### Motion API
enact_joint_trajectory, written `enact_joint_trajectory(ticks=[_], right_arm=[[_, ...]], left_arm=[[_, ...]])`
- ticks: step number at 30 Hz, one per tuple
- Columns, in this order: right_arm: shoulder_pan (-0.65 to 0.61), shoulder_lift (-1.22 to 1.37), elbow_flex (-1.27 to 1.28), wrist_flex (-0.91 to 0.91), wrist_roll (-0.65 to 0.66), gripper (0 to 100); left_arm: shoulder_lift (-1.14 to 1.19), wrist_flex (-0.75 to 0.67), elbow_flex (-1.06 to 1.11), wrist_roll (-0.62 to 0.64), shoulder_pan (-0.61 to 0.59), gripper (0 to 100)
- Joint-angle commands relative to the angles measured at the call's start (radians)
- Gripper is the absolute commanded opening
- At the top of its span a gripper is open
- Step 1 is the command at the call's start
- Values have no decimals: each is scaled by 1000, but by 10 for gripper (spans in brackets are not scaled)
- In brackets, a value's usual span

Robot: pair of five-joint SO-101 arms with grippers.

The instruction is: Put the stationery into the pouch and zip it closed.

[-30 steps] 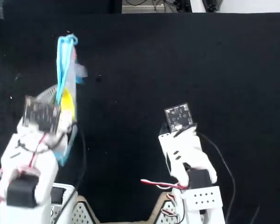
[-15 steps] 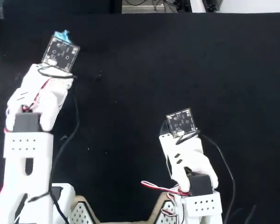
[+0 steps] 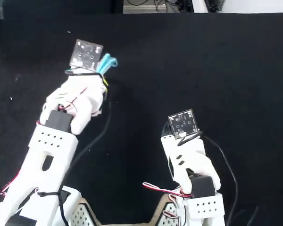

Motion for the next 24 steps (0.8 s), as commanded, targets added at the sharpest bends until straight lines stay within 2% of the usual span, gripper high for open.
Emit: enact_joint_trajectory(ticks=[1, 3, 5, 11, 14, 20, 24], right_arm=[[11, -39, -4, 6, -3, 18], [11, -39, -4, 12, -3, 18], [9, -47, -5, 28, -3, 18], [9, -47, -5, 31, -3, 18], [9, -47, -5, 32, -3, 18], [9, -47, -5, 32, -3, 18], [9, -47, -5, 25, -11, 15]], left_arm=[[-6, -98, 47, 21, 31, 99], [-6, -103, 65, 21, 59, 184], [-14, -104, 70, 21, 97, 223], [-6, -180, 44, 29, 154, 205], [-18, -157, 10, 75, 156, 209], [-95, 64, -120, 77, 147, 208], [-218, 238, -74, 75, 81, 199]])
